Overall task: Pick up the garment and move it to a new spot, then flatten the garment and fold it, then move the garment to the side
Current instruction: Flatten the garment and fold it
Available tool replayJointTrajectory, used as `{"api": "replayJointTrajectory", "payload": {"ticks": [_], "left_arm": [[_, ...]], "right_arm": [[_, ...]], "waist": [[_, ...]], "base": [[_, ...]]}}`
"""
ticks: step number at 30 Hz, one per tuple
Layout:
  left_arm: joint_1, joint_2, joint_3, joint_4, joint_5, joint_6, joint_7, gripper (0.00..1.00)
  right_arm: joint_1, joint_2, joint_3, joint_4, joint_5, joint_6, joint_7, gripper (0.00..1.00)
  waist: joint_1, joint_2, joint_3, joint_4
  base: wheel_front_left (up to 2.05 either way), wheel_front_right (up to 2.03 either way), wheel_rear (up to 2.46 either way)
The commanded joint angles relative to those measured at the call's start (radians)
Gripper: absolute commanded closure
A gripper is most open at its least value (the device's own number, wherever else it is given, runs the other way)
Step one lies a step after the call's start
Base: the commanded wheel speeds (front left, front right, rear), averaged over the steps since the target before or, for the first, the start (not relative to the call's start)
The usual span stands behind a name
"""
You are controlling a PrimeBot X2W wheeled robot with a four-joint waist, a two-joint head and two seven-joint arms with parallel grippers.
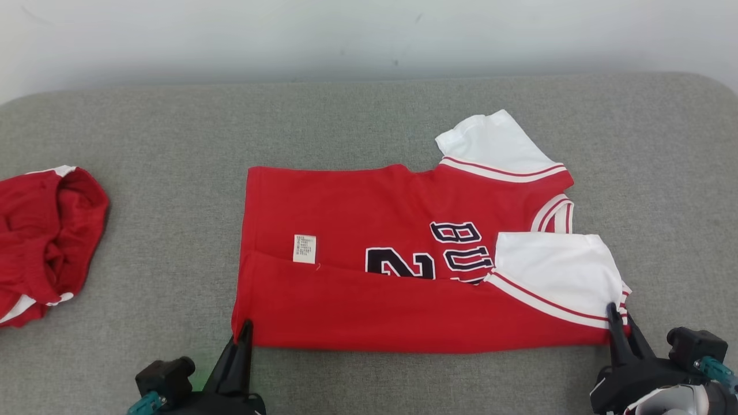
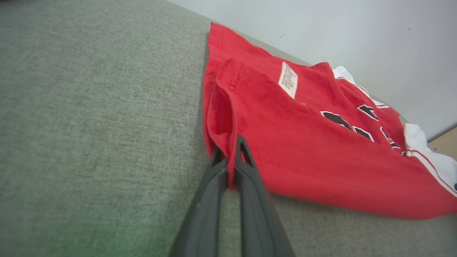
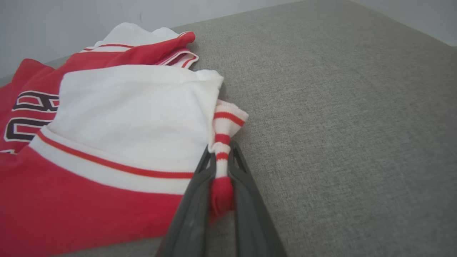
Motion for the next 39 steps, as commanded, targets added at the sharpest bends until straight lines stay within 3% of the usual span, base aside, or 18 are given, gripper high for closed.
{"api": "replayJointTrajectory", "payload": {"ticks": [1, 23, 34, 35, 36, 37, 38, 39], "left_arm": [[0.022, 0.003, 0.008, 0.004, 0.005, 0.005, -0.002, 1.0], [0.209, 0.005, 0.071, 0.037, 0.027, 0.008, -0.002, 1.0], [0.201, 0.005, 0.126, 0.065, 0.06, 0.008, -0.002, 1.0], [0.196, 0.005, 0.129, 0.069, 0.063, 0.005, -0.002, 0.91], [0.192, 0.004, 0.129, 0.074, 0.063, 0.002, -0.002, 0.7], [0.19, 0.004, 0.125, 0.081, 0.059, 0.001, -0.002, 0.34], [0.187, 0.004, 0.122, 0.086, 0.055, 0.001, -0.002, 0.09], [0.185, 0.004, 0.12, 0.091, 0.051, 0.003, -0.002, 0.0]], "right_arm": [[0.017, 0.0, -0.002, 0.005, -0.001, -0.002, 0.0, 1.0], [0.185, -0.006, 0.074, -0.031, 0.049, -0.002, 0.0, 1.0], [0.233, -0.011, 0.135, -0.067, 0.074, -0.002, 0.0, 1.0], [0.229, -0.01, 0.14, -0.069, 0.076, -0.002, 0.0, 1.0], [0.222, -0.01, 0.14, -0.07, 0.079, -0.002, 0.0, 0.75], [0.217, -0.01, 0.141, -0.071, 0.081, -0.002, 0.0, 0.0], [0.212, -0.01, 0.143, -0.071, 0.079, -0.002, 0.0, 0.0], [0.203, -0.009, 0.141, -0.074, 0.078, -0.002, 0.0, 0.0]], "waist": [[-0.0001, -0.0001, -0.012, 0.006], [-0.0001, -0.0001, -0.199, 0.047], [-0.0001, -0.0001, -0.202, 0.032], [-0.0001, -0.0001, -0.199, 0.029], [-0.0001, -0.0001, -0.196, 0.028], [-0.0001, -0.0001, -0.194, 0.028], [-0.0001, -0.0001, -0.191, 0.028], [-0.0001, -0.0001, -0.188, 0.028]], "base": [[0.0, 0.0, 0.0], [0.0, 0.0, 0.0], [0.0, 0.0, 0.0], [0.0, 0.0, 0.0], [0.0, 0.0, 0.0], [0.0, 0.0, 0.0], [0.0, 0.0, 0.0], [0.0, 0.0, 0.0]]}}
